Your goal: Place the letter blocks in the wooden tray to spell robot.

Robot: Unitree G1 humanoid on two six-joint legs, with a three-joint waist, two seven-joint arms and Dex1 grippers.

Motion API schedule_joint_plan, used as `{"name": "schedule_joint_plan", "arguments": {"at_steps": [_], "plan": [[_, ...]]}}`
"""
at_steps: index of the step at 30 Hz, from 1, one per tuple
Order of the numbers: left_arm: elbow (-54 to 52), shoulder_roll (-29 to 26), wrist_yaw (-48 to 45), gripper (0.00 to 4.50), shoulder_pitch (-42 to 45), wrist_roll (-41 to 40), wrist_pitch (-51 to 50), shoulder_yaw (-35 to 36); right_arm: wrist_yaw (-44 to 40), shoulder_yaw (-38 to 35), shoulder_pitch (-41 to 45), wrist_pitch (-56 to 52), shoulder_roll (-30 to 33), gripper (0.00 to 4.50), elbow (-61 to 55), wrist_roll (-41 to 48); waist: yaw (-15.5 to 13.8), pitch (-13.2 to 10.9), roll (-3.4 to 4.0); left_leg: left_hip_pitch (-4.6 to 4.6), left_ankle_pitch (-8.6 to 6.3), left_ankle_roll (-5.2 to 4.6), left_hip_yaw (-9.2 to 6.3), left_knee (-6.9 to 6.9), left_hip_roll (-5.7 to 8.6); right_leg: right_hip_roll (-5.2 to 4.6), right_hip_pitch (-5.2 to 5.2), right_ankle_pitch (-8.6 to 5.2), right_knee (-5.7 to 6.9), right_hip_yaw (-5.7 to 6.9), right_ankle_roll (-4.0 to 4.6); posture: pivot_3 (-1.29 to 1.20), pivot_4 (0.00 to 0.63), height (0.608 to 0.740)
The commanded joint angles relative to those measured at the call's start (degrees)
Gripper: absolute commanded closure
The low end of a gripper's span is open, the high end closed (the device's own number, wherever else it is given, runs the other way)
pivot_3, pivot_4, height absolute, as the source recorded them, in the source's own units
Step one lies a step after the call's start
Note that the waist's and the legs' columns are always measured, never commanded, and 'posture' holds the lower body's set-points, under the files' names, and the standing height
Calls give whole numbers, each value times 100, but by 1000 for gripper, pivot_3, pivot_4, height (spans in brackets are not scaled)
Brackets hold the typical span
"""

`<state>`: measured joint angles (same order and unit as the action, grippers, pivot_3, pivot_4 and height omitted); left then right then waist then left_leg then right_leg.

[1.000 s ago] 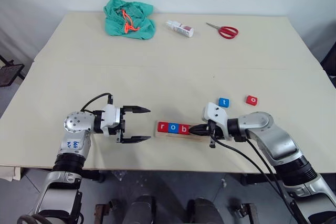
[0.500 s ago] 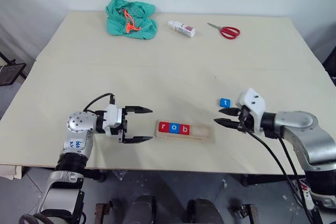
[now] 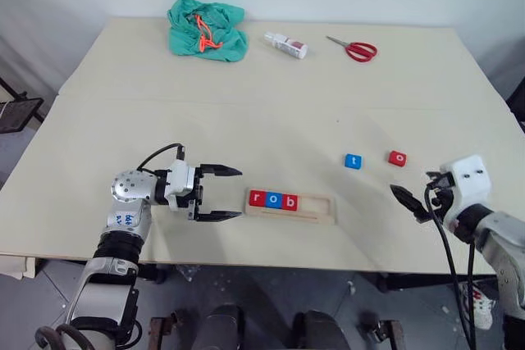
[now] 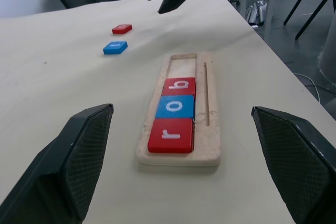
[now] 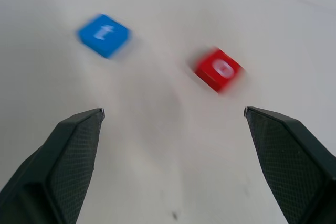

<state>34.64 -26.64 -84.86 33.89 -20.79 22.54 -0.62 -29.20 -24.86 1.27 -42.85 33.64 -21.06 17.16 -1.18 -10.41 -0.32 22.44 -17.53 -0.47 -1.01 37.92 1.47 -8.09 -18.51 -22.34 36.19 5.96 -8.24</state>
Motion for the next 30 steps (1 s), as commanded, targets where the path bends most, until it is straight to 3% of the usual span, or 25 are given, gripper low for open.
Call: {"name": "schedule_joint_plan", "arguments": {"at_steps": [1, 23, 30], "plan": [[-38, 18, -66, 0, 97, -16, 81, 31, 254, -396, -97, -25, -180, 38, -412, 244, -1, 1, 2, 0, 0, 0, 0, 0, 0, 0, 0, 0, 0, 0, 0, 0, 150, 740], [131, 27, -144, 0, 244, 19, 145, 58, 346, -491, -364, 51, -52, 38, -633, 541, -2, 2, 3, -4, 0, 0, 0, -1, 0, 1, 2, 0, 1, -2, 0, 0, 150, 740], [107, 36, -116, 0, 273, 20, 129, 61, 576, -252, 152, 142, -217, 38, -293, 522, 1, 2, 3, -4, 0, -1, 0, 0, -1, 2, 2, 0, 2, -2, 0, 0, 150, 740]]}}
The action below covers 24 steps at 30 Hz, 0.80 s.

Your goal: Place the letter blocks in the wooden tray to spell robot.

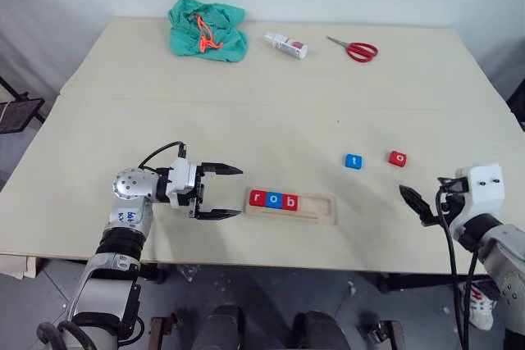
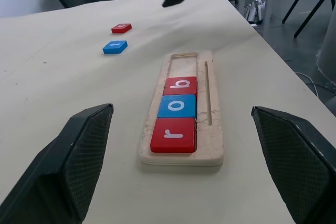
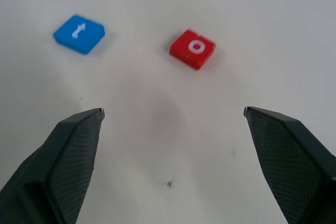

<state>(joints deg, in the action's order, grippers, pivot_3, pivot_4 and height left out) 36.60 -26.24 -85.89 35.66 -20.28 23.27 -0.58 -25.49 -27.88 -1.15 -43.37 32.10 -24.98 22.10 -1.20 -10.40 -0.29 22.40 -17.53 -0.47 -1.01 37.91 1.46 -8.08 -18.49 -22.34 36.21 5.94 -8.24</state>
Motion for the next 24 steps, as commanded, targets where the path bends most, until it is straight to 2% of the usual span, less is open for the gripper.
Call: {"name": "schedule_joint_plan", "arguments": {"at_steps": [1, 6, 14, 19, 24], "plan": [[-103, -5, -11, 0, 94, -33, 50, 61, 240, 98, 504, 218, -94, 38, 193, 26, 18, 0, 0, 0, 0, 0, 2, 0, 1, -1, -1, 0, 1, -1, 0, 0, 150, 740], [-151, -7, 24, 0, 82, -24, 26, 69, 609, 605, 1701, 745, -443, 38, 1552, -293, 118, 0, 0, -6, 0, 0, 1, 0, -1, 0, -2, 0, 14, 0, 0, 0, 150, 740], [-502, -25, 165, 0, -133, -57, -73, 81, 1198, 997, 2759, 2441, -887, 38, 3924, -993, 132, 0, 1, -5, 0, 0, -1, -4, 7, -8, -11, 0, 34, 2, 0, 0, 150, 740], [-640, -108, 244, 0, -228, -52, -126, 125, 1363, 1110, 2931, 3004, -972, 38, 4481, -1178, 175, 0, 1, -5, 0, 0, -4, -6, 6, -10, -12, 0, 36, 4, 0, 0, 150, 740], [-755, -135, 319, 0, -306, -64, -165, 124, 1437, 1205, 2759, 2998, -1087, 38, 4383, -1207, 209, 0, 1, -6, 0, 0, -5, -7, 5, -9, -13, 0, 37, 3, 0, 0, 150, 740]]}}
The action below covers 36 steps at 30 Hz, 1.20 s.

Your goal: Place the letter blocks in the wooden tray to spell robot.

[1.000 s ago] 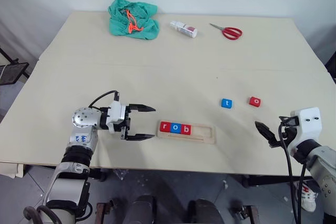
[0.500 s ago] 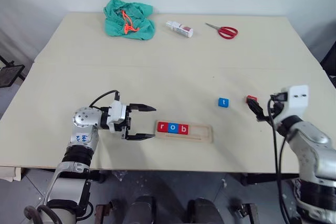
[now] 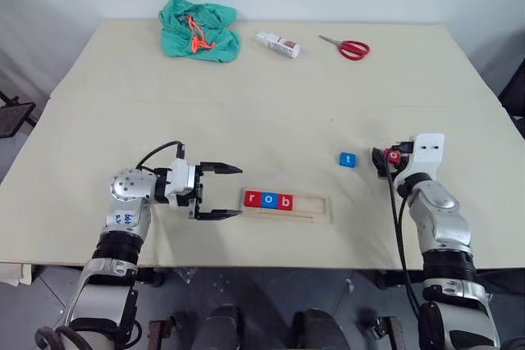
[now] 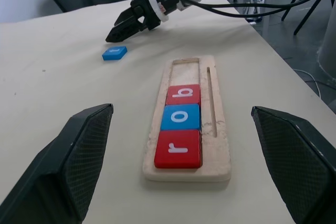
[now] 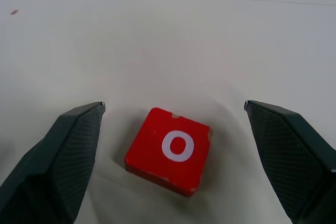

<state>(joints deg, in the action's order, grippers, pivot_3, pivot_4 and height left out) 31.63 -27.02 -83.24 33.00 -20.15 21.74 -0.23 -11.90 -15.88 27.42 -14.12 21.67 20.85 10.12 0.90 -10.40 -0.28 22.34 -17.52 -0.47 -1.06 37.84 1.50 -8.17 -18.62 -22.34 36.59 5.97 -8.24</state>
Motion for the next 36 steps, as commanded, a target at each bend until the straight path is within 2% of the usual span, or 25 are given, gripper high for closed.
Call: {"name": "schedule_joint_plan", "arguments": {"at_steps": [1, 9, 12, 19, 24, 28, 36], "plan": [[-266, -58, 63, 0, -47, -78, -16, 87, 89, 26, -149, 39, -74, 38, -269, -8, -1, 0, 0, 0, 0, 0, -1, 0, 0, 0, 0, 0, 0, 0, 0, 0, 150, 740], [-266, -30, 107, 0, -40, -70, -7, 71, 435, 108, -484, -242, -454, 38, -671, -29, 40, 0, 1, -3, 0, 0, -4, 0, -1, 1, 1, 0, 7, 0, 0, 0, 150, 740], [-249, -26, 106, 0, -28, -64, 6, 65, 532, 167, -609, -304, -636, 670, -874, -20, 60, 1, 1, -7, 0, 0, -5, 0, -1, 1, 1, 0, 16, -2, 0, 0, 150, 740], [-191, -25, 107, 0, 24, -56, 28, 67, 586, 165, -621, -386, -652, 3024, -990, -7, 58, 1, 1, -11, 0, 0, -6, -2, -1, 1, 2, 0, 19, -4, 0, 0, 150, 740], [-167, -12, 121, 0, 39, -49, 40, 64, 544, 135, -603, -428, -555, 3046, -1003, 1, 59, 1, 1, -12, 0, 1, -5, -2, -1, 1, 3, 0, 19, -5, 0, 0, 150, 740], [-167, 1, 133, 0, 27, -46, 44, 59, 341, 85, -844, -655, -349, 3046, -1627, 104, 35, 1, 1, -11, 0, 0, -7, -2, 1, 0, 3, 0, 19, -6, 0, 0, 150, 740], [-127, -4, -5, 0, 15, -112, -19, 53, -137, -198, -2653, -2277, 57, 3046, -4835, 1015, -86, 1, 1, -8, 0, 0, 1, -11, 3, -3, -2, 0, 13, -8, 0, 0, 150, 740]]}}
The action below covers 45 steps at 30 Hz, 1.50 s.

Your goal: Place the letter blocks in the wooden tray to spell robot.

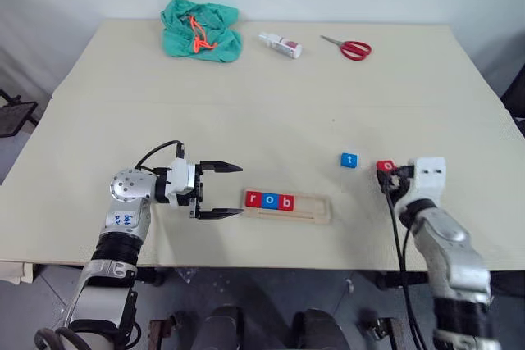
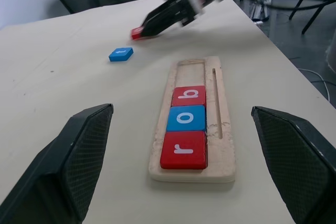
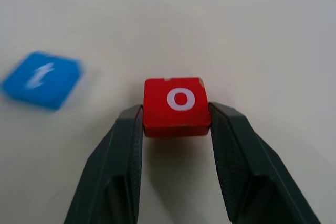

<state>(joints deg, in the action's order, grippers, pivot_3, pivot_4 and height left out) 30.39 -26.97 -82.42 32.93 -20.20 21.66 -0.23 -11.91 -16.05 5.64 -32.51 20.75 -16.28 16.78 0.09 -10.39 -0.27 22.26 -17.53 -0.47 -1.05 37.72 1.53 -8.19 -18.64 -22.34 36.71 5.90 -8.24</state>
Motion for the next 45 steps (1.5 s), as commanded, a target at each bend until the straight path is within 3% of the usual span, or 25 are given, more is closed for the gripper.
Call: {"name": "schedule_joint_plan", "arguments": {"at_steps": [1, 9, 17, 24, 32, 33, 39, 42, 45], "plan": [[15, -8, -116, 0, 28, -113, -17, 52, -152, -220, -664, -585, 160, 3046, -1384, 442, -8, 0, 0, 0, 0, 0, 2, 0, 0, 0, 1, 0, -4, -2, 0, 0, 150, 740], [449, 44, -296, 0, 259, -38, 113, 49, 58, -222, -1894, -1353, -49, 3046, -3061, 906, -16, 0, 0, -2, 1, 0, 3, -2, -1, 2, 4, 0, -17, -2, 0, 0, 150, 740], [533, 73, -356, 0, 342, -29, 148, 46, 578, 261, -2122, -1578, -385, 3046, -3374, 654, -8, 0, -1, -3, 2, -2, 4, 0, 4, -1, 5, 0, -19, -5, 0, 0, 150, 740], [458, 47, -372, 0, 321, -29, 108, 47, 519, 516, -2108, -1633, -426, 3046, -3065, 666, -7, 0, 0, -3, 2, -3, 5, 0, 6, -1, 5, 0, -19, -6, 0, 0, 150, 740], [422, 14, -353, 0, 313, -34, 92, 67, 505, 507, -2103, -1449, -374, 290, -2969, 501, -8, 0, -1, -3, 2, -3, 4, 1, 6, -1, 5, 0, -19, -6, 0, 0, 150, 740], [424, 8, -355, 0, 312, -36, 93, 70, 373, 420, -2119, -1496, -312, 29, -3034, 636, -8, 0, -1, -3, 2, -3, 4, 1, 6, -1, 5, 0, -19, -6, 0, 0, 150, 740], [472, -15, -349, 0, 330, -32, 125, 89, -1325, -342, -2359, -1388, 925, 29, -2973, 1458, -19, 0, -1, -3, 2, -5, 6, 1, 9, -2, 10, 0, -24, -6, 0, 0, 150, 740], [509, -12, -336, 0, 341, -26, 158, 96, -2625, -674, -2370, -737, 1882, 29, -2233, 1450, -23, -1, -3, -3, 3, -7, 7, 1, 8, -2, 16, 0, -33, -3, 0, 0, 150, 740], [491, -1, -317, 0, 324, -25, 166, 95, -3446, -532, -2081, 45, 2566, 29, -1327, 1125, -24, -2, -4, -4, 3, -9, 8, 2, 9, -2, 25, 0, -47, 2, 0, 0, 150, 740]]}}
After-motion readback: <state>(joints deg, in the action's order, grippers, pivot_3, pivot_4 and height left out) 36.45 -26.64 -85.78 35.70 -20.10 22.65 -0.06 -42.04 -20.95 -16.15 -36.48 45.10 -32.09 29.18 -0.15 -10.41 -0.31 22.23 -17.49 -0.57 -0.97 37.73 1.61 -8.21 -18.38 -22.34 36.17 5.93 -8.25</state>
